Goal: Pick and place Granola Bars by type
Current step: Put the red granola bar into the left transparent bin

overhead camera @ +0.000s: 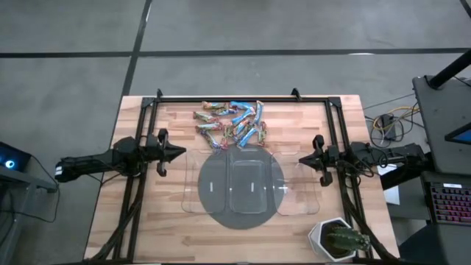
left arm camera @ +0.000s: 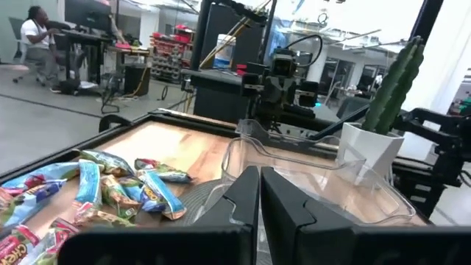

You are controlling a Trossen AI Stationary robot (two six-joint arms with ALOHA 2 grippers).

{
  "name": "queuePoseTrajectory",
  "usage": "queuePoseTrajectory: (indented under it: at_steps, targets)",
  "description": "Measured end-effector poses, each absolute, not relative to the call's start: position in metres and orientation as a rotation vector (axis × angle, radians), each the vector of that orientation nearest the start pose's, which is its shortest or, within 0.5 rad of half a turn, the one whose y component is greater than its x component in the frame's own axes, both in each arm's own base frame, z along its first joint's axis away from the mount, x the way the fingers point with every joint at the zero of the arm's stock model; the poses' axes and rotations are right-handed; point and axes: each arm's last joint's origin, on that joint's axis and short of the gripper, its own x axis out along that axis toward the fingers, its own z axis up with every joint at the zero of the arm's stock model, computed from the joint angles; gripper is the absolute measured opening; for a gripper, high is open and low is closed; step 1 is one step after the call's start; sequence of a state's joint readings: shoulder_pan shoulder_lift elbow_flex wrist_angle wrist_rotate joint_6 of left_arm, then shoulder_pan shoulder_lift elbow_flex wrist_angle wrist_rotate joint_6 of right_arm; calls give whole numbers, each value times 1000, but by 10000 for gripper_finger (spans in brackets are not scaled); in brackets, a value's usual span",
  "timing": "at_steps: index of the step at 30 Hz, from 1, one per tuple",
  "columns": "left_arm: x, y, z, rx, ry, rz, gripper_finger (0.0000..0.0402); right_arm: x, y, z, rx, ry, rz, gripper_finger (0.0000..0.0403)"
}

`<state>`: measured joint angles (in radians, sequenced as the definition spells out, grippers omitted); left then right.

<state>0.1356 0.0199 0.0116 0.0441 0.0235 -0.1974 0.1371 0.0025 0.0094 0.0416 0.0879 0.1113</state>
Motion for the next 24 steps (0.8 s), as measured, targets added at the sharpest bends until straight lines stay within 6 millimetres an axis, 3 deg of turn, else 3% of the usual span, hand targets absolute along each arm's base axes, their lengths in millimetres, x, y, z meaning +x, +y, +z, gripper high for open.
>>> queuePoseTrajectory:
  at_steps: [7,12,17,24]
  targets:
    - [97,13,171,-356,-67,102,0,97,10,171,93,-47,33,8]
    - [97,14,172,-569,-95,139,0,96,10,171,120,-51,34,8]
    - [97,13,177,-553,-141,105,0,95,10,181,133,-159,38,8]
    - [90,12,208,-443,-411,41,0,87,8,208,240,-451,41,8]
